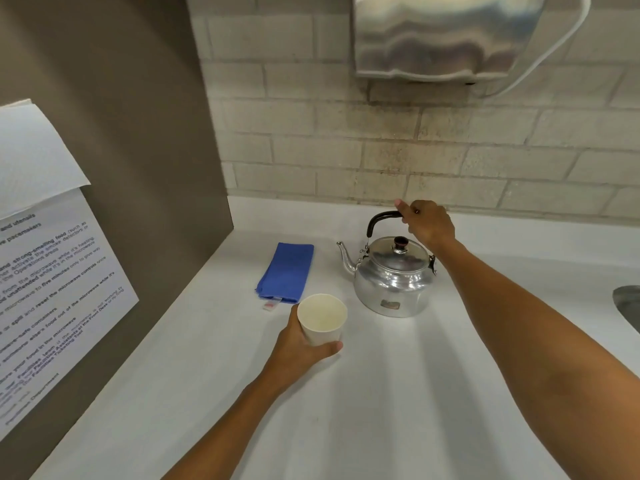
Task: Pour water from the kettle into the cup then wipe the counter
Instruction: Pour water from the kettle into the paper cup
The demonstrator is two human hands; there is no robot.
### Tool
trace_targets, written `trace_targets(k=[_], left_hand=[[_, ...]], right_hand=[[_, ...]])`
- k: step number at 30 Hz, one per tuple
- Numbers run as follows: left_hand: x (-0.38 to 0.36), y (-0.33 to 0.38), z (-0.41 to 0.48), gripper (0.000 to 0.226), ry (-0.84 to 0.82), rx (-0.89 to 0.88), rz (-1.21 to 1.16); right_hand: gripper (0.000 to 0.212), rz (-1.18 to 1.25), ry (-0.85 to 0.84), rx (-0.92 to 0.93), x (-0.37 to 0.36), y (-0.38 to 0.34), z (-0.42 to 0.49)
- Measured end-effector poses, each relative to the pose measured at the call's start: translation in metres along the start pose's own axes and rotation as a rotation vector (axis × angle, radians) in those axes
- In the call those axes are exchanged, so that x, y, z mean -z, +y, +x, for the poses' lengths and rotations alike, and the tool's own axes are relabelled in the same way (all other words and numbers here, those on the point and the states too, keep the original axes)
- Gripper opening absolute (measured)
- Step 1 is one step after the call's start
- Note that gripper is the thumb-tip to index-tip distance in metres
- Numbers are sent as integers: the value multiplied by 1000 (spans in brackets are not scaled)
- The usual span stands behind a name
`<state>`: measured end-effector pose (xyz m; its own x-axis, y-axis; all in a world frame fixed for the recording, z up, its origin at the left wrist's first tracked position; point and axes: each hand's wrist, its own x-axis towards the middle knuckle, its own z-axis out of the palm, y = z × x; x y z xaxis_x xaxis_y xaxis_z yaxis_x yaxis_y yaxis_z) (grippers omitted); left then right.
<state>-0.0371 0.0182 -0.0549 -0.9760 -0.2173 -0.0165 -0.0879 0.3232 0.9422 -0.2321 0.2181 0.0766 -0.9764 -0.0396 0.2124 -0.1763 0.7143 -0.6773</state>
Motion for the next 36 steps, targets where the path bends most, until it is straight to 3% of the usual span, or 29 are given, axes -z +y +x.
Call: trace_targets(k=[6, 14, 19, 26, 36], left_hand=[[-2, 0, 3, 85, -17, -15, 16], [-5, -2, 6, 90, -27, -2, 10], [-7, -3, 5, 88, -43, -15, -13], [-11, 1, 2, 87, -36, -28, -13], [-18, 7, 1, 87, -40, -32, -7]], right_hand=[[62, 15, 29, -77, 0, -6, -1], [47, -18, 129, -94, 7, -12, -14], [37, -8, 203, -15, 36, -19, -27], [38, -109, 229, 199, 61, -33, -55], [37, -232, 247, 328, 73, -49, -84]])
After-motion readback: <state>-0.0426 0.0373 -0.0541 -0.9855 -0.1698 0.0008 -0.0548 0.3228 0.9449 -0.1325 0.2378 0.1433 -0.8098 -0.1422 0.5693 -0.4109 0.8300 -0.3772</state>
